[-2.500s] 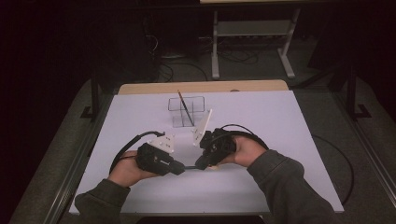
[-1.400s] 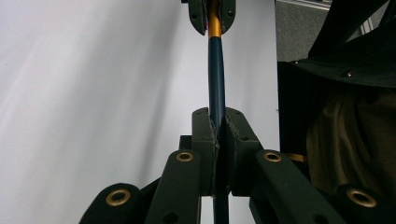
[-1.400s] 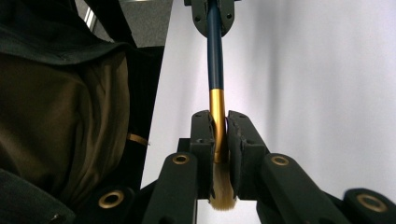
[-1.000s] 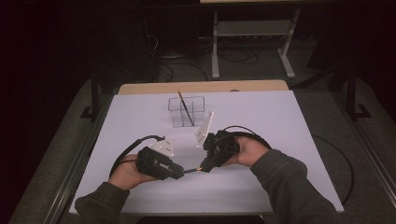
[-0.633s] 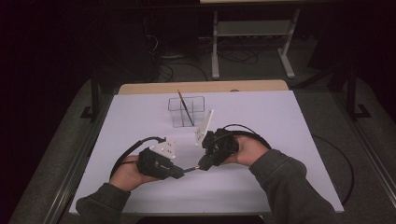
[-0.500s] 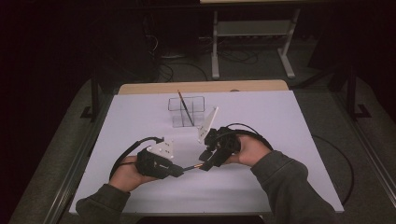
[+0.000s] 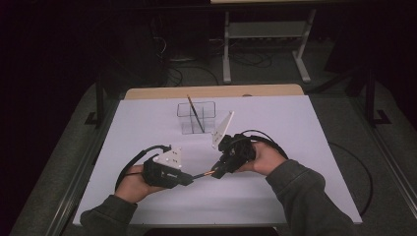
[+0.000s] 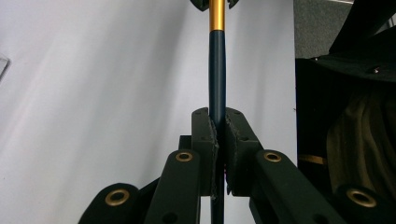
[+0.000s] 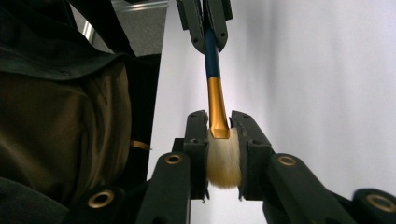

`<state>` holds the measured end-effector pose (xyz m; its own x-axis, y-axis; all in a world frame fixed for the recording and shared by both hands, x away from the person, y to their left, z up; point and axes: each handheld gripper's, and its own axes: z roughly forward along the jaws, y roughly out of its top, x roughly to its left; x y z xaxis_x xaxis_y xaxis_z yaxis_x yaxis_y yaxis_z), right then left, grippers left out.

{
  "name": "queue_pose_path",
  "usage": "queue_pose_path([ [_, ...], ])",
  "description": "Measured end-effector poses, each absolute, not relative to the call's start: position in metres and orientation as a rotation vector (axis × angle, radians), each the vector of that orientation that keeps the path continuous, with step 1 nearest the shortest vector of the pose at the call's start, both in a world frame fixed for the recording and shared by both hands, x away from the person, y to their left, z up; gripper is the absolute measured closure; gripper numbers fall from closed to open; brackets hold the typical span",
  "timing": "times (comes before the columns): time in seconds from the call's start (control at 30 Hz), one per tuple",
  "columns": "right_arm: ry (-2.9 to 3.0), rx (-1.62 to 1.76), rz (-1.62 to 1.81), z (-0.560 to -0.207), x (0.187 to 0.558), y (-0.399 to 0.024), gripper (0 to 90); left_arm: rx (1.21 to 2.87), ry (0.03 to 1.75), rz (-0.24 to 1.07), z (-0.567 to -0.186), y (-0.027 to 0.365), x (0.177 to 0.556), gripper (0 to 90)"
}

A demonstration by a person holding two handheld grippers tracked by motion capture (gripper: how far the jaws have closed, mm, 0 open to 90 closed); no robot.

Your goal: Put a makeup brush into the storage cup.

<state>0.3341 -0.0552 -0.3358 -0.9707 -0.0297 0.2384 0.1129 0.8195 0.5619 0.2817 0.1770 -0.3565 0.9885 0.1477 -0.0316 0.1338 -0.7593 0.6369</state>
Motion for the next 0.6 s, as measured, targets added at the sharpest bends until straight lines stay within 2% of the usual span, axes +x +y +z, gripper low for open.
queue_pose_path([
  [0.33, -2.75, -0.049, -0.875, -0.3362, 0.3355, -0.0543, 81.1, 2.45, 0.199, 0.008, -0.3607, 0.1749, 0.2824, 83.3],
  [0.6, -2.787, 0.006, -0.83, -0.3285, 0.3341, -0.0485, 81.6, 2.459, 0.192, -0.022, -0.3608, 0.1705, 0.2828, 79.4],
])
